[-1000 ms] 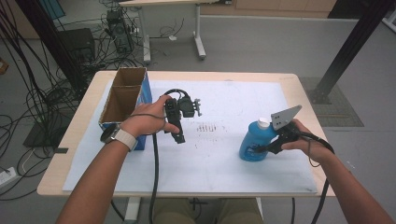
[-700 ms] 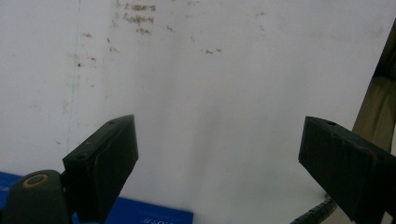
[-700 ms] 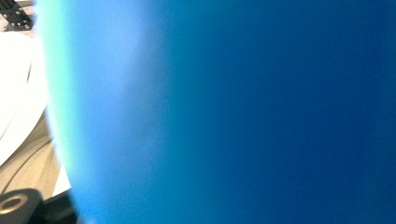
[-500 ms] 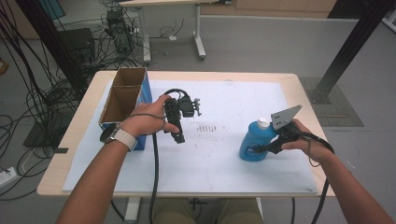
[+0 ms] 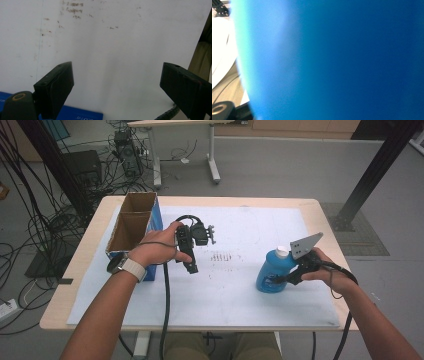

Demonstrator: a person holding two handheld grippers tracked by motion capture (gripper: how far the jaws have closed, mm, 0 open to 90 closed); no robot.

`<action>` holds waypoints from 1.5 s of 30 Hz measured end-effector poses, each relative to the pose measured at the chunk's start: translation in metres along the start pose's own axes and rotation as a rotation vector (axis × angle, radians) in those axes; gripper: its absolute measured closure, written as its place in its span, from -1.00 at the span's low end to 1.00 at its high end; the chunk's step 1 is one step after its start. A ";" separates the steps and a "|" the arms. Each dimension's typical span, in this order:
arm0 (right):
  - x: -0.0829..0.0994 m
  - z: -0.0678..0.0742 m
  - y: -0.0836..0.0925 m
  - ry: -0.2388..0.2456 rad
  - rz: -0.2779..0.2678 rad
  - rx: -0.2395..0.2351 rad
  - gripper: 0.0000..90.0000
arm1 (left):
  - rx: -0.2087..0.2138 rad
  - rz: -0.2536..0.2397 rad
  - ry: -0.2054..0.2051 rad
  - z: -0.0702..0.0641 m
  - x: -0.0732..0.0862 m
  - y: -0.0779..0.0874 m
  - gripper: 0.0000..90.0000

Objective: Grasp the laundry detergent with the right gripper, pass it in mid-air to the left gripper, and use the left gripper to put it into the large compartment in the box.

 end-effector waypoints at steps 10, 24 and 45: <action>0.000 0.000 0.000 -0.002 -0.001 0.000 -0.04 | 0.001 -0.002 0.001 0.000 0.000 0.000 -0.73; 0.000 0.000 0.000 -0.002 -0.006 0.000 -0.04 | 0.001 -0.001 0.003 -0.001 0.001 0.001 -0.73; -0.006 -0.001 0.004 0.005 -0.019 0.003 -0.03 | -0.006 -0.005 0.010 -0.003 0.003 0.008 -0.74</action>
Point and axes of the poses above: each handheld gripper's, and its own axes: y roughly backward along the jaws, x roughly out of its underside, z roughly to its left, the point moved 2 cm from there along -y, roughly forward along the jaws, and after that the axes turned 11 degrees about y, right-handed, at the moved point
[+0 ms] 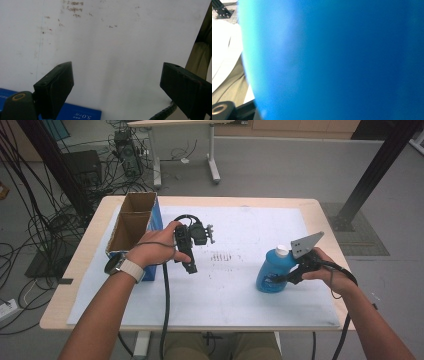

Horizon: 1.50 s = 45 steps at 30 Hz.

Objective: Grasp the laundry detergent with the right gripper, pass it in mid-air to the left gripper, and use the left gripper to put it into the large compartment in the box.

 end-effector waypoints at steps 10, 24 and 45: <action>-0.023 0.001 0.006 -0.012 -0.017 -0.021 -0.03 | -0.001 -0.005 0.000 -0.005 -0.007 0.019 -0.77; -0.054 0.005 0.004 -0.022 0.010 -0.042 -0.03 | 0.027 0.001 0.001 -0.013 -0.018 0.040 -0.78; -0.080 -0.001 -0.012 -0.013 0.033 -0.063 -0.02 | 0.036 0.001 -0.055 -0.023 -0.040 0.065 -0.80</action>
Point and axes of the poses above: each handheld gripper's, and its own axes: y roughly backward along the jaws, x roughly out of its underside, z roughly to its left, the point moved 2 cm from there along -y, roughly forward along the jaws, and after that the axes turned 11 degrees about y, right-handed, at the moved point
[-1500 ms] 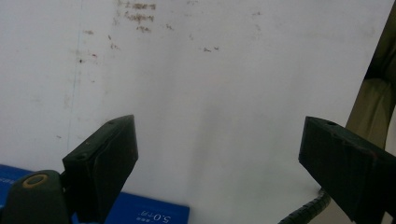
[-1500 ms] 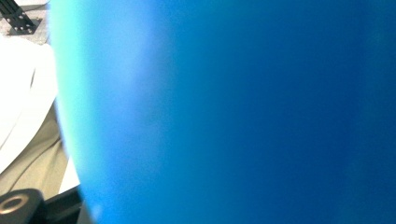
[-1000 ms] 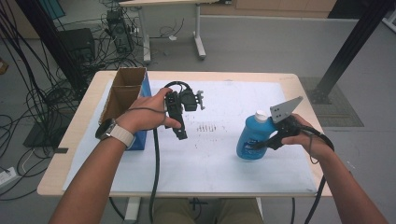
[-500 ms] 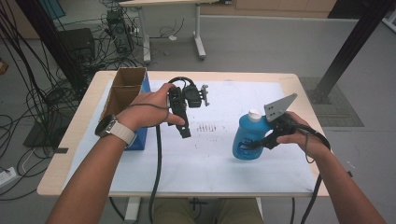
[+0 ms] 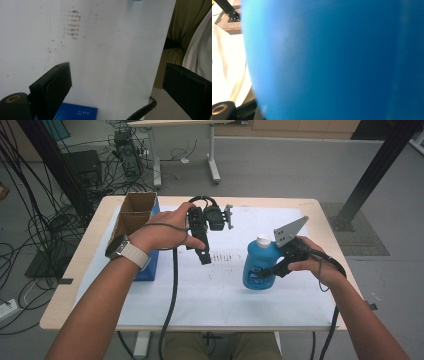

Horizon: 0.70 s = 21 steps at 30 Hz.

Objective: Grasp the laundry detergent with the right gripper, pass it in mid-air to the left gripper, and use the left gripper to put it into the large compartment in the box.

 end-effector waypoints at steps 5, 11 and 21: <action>-0.006 -0.001 -0.004 0.015 -0.011 -0.024 -0.02 | 0.003 0.000 -0.021 -0.002 -0.006 0.005 -0.81; -0.013 -0.004 -0.009 0.033 -0.013 -0.041 -0.02 | -0.001 0.003 -0.040 -0.005 -0.012 0.010 -0.81; -0.029 -0.010 -0.020 0.051 -0.002 -0.063 -0.02 | -0.003 0.009 -0.074 -0.012 -0.021 0.019 -0.81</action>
Point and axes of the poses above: each handheld gripper's, and its own axes: y roughly backward along the jaws, x roughly out of its underside, z roughly to its left, the point moved 2 cm from there along -y, roughly forward along the jaws, and after that the axes turned 11 degrees about y, right-handed, at the moved point
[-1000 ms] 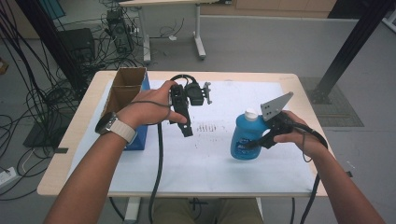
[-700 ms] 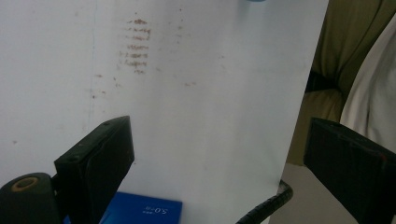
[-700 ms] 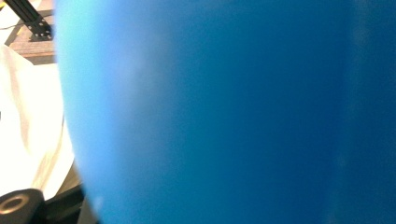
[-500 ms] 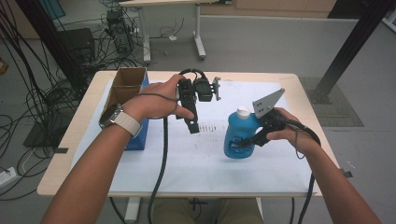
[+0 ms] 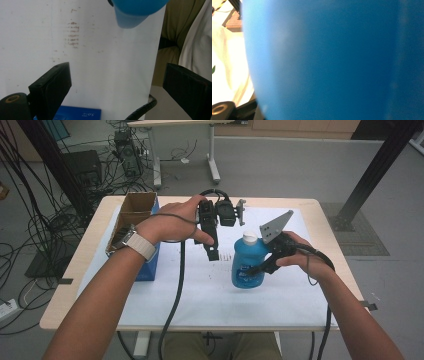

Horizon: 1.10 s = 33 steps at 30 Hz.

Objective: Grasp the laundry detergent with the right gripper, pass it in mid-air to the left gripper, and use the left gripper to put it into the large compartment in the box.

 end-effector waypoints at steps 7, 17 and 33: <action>-0.008 -0.004 -0.009 0.012 0.012 -0.010 -0.02 | -0.003 -0.003 -0.016 -0.003 -0.006 0.005 -0.81; -0.017 -0.009 -0.018 0.018 0.016 -0.019 -0.02 | 0.001 -0.001 -0.020 -0.005 -0.010 0.009 -0.82; -0.024 -0.012 -0.027 0.017 0.018 -0.028 -0.02 | 0.001 -0.014 -0.015 -0.005 -0.017 0.012 -0.83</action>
Point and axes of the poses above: each handheld gripper's, and its own axes: y roughly backward along the jaws, x roughly out of its underside, z roughly to its left, the point moved 2 cm from there along -y, roughly forward along the jaws, and after that the axes turned 11 degrees about y, right-handed, at the moved point
